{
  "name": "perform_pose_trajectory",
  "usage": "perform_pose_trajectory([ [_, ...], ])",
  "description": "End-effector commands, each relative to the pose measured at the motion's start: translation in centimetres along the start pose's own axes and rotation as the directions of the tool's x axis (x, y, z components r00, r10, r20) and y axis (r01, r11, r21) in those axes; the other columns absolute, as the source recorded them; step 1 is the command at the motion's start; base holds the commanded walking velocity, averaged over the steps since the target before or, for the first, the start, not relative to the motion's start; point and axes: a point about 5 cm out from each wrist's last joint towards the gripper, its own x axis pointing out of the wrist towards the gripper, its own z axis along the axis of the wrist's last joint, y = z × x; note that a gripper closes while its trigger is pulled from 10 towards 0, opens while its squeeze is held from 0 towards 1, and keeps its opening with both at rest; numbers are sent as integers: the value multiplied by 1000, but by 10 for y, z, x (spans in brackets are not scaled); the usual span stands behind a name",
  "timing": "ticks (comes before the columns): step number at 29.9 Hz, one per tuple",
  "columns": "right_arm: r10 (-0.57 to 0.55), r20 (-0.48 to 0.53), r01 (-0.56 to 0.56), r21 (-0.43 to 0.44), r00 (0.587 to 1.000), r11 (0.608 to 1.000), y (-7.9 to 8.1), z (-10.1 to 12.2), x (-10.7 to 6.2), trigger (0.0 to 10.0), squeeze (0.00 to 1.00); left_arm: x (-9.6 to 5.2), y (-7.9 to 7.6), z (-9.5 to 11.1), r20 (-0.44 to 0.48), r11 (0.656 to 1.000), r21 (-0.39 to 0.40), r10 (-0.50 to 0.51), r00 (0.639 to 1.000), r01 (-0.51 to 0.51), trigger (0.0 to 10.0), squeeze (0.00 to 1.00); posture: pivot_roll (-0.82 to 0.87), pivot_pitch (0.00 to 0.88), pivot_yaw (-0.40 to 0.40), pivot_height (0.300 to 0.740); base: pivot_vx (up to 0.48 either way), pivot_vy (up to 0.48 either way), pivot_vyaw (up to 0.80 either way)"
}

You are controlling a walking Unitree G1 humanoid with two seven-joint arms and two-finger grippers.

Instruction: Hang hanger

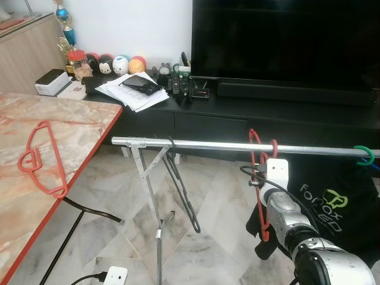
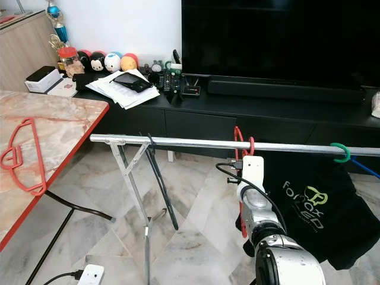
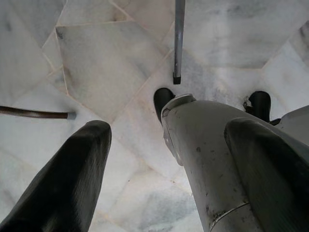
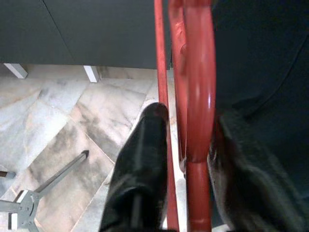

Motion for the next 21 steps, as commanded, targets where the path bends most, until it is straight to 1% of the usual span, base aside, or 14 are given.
perform_pose_trajectory([
  [1, -2, 28, 2, 16, 1000, 1000, -1, 3, 0, 10000, 1000, -6, 10, -23, -68, 1000, 8, 2, 998, -1, 10000, 0, 20, 0, -9, 740, 0, 0, 0],
  [3, -2, 34, 1, 19, 999, 1000, -1, 3, 0, 10000, 1000, -9, 18, -30, -77, 1000, 6, 8, 997, -8, 10000, 0, 19, 0, -8, 740, 0, 0, 0],
  [5, -4, 36, 4, 18, 999, 1000, -2, 2, -1, 10000, 1000, -11, 21, -34, -81, 1000, 7, 6, 997, -6, 10000, 0, 18, 0, -7, 740, 0, 0, 0],
  [12, -6, 38, 5, 16, 999, 1000, -2, -1, -2, 10000, 1000, -11, 19, -34, -79, 1000, 7, 1, 997, 0, 10000, 0, 19, 0, -7, 740, 0, 0, 0],
  [19, 1, 78, -3, 24, 997, 1000, -2, -1, -3, 10000, 1000, -10, 16, -34, -78, 1000, 8, -7, 997, 7, 10000, 0, 16, 0, -7, 740, 0, 0, 0],
  [21, -6, 98, 3, 25, 995, 1000, -4, 0, -3, 10000, 1000, -8, 13, -30, -74, 1000, 7, -9, 997, 10, 10000, 0, 16, 0, -8, 740, 0, 0, 0],
])
